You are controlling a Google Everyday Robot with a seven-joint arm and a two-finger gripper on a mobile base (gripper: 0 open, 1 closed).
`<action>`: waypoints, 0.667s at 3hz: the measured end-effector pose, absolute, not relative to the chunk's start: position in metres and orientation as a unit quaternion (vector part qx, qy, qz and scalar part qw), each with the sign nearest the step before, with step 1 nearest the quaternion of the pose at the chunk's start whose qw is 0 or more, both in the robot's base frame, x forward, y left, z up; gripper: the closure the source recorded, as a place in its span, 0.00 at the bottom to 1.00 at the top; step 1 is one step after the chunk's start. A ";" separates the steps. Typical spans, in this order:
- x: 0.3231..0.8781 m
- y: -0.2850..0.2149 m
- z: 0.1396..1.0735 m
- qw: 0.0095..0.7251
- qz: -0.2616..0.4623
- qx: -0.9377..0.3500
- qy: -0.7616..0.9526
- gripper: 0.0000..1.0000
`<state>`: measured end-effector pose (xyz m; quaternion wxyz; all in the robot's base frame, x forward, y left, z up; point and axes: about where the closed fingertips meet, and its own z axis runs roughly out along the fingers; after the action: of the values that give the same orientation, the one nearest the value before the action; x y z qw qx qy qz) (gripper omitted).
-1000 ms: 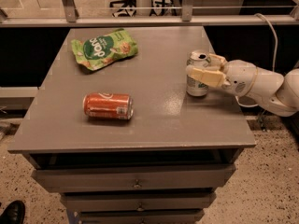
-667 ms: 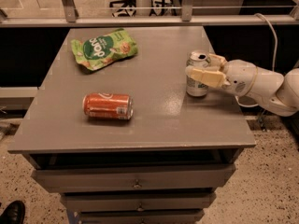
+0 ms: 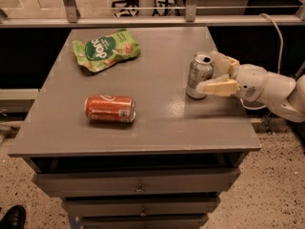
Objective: Place 7up can upright
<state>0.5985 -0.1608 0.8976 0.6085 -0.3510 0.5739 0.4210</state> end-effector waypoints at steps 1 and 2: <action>0.592 -0.177 0.904 0.601 0.392 -0.375 0.587 0.00; 0.583 -0.201 0.921 0.585 0.350 -0.414 0.603 0.00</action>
Offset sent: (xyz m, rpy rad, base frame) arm -0.0318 -0.0923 0.0503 -0.3838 -0.0765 -0.0286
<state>0.5827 -0.2015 0.9206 0.5849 -0.4139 0.6034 0.3500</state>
